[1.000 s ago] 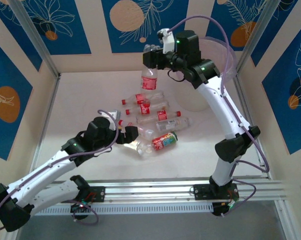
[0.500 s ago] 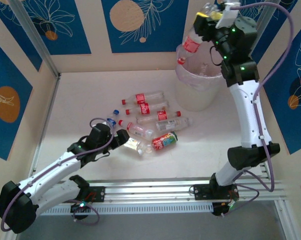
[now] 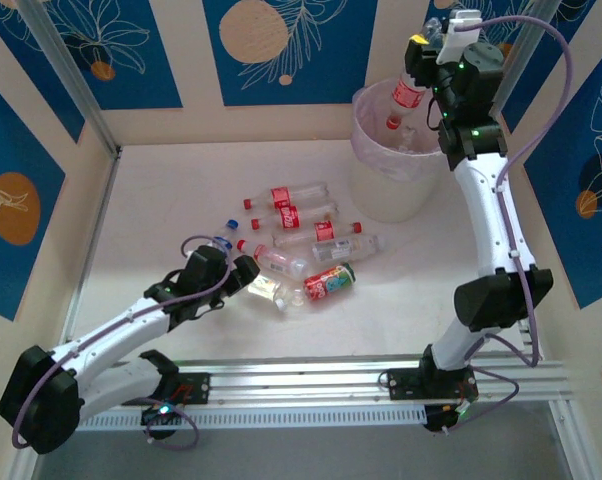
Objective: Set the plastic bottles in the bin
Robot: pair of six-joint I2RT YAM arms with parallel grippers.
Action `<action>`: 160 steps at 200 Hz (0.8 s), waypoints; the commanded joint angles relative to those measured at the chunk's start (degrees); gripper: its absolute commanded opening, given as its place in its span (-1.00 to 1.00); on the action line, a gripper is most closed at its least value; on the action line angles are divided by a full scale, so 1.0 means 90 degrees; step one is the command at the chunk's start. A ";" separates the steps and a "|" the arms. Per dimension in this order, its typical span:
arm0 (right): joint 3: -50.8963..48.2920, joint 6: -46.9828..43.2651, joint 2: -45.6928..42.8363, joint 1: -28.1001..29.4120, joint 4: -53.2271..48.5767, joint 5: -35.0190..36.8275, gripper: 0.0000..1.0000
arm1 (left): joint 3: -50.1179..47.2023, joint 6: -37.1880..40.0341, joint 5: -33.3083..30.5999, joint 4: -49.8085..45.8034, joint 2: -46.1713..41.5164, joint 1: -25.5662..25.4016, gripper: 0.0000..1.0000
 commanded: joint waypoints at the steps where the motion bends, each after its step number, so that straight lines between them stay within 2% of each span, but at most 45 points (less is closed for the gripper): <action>1: -0.0138 -0.0285 0.0085 -0.0001 -0.0046 0.0292 -0.42 | -0.0105 -0.0107 -0.0114 0.0186 0.0074 0.0057 0.93; 64: -0.0781 -0.0362 0.0306 0.0052 -0.0498 0.0411 -0.43 | -0.0186 -0.0040 -0.0164 0.0229 0.0207 0.0099 0.85; 160: -0.1398 -0.0365 0.0601 0.0059 -0.0827 0.0295 -0.39 | -0.0138 0.0122 -0.0225 0.0132 0.0345 0.0209 0.85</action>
